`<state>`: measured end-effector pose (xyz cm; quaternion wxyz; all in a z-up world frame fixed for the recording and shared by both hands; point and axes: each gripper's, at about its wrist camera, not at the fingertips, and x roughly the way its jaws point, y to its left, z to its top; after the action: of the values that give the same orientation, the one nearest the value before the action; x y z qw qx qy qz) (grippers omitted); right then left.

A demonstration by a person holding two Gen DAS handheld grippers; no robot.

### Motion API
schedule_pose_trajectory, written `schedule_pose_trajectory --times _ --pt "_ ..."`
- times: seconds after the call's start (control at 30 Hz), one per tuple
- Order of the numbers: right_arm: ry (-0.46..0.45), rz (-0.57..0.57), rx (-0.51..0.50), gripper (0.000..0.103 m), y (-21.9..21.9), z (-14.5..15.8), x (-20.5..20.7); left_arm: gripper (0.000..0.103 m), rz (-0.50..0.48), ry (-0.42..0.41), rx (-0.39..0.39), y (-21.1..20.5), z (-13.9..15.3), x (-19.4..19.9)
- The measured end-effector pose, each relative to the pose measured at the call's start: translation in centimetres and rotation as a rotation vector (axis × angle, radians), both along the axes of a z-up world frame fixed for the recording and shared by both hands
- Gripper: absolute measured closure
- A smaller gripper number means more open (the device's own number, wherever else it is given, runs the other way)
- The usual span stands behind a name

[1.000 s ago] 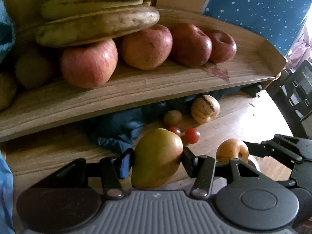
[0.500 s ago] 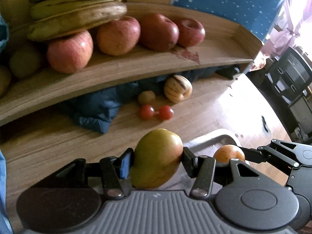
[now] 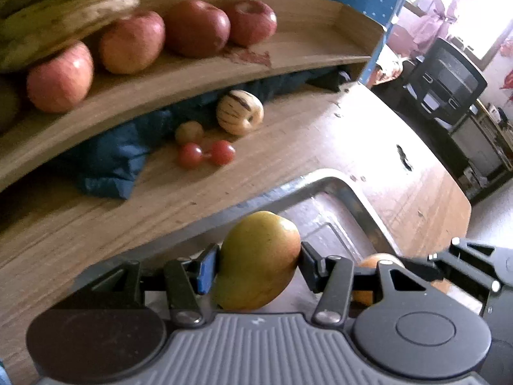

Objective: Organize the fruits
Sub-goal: 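Carry the orange round fruit in the right gripper while the left carries the mango over the tray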

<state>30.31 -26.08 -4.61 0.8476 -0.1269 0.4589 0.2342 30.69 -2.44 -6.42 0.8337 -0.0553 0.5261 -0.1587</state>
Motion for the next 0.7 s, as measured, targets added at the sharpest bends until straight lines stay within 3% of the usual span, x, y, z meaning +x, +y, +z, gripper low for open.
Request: schedule_pose_trajectory --times 0.7 --pt "0.067 -0.033 0.006 0.053 1.2 -0.6 -5.3 0.046 -0.114 0.011 0.036 -1.8 -1.1 -1.2"
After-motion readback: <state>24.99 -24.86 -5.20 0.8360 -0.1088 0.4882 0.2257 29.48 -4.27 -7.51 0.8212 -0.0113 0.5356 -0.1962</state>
